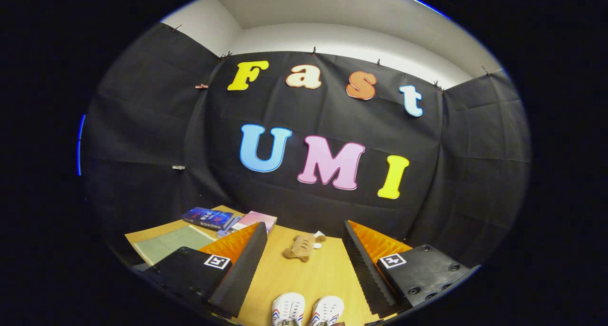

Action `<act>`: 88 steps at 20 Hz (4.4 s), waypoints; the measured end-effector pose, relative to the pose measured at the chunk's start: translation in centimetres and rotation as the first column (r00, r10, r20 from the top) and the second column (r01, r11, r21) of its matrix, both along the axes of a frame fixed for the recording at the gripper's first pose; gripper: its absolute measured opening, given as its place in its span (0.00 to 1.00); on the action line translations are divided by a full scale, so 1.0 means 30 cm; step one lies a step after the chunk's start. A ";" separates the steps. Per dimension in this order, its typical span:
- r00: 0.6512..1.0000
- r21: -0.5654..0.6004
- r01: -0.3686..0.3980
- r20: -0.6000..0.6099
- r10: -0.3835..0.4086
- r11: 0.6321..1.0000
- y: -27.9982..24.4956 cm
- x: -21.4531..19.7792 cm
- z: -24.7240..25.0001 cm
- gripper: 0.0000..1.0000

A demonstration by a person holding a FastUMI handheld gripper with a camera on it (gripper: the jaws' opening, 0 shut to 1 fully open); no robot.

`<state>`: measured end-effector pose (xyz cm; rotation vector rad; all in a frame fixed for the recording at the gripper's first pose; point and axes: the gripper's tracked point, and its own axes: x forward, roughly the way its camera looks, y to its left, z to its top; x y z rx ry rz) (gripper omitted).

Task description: Open the storage box then place both shoes into the box .Put the left shoe in first, then the right shoe, with the right side of both shoes facing outward in a uniform manner.

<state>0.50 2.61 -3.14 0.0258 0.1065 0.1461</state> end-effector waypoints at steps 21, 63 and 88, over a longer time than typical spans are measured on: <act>0.421 0.885 -0.146 -0.350 0.837 0.443 0.600 -0.179 -0.546 0.98; 0.345 0.978 -0.199 0.018 0.939 0.054 1.035 -0.041 -0.020 0.07; 0.505 0.941 -0.238 -0.091 0.858 0.240 1.120 0.056 -0.066 0.96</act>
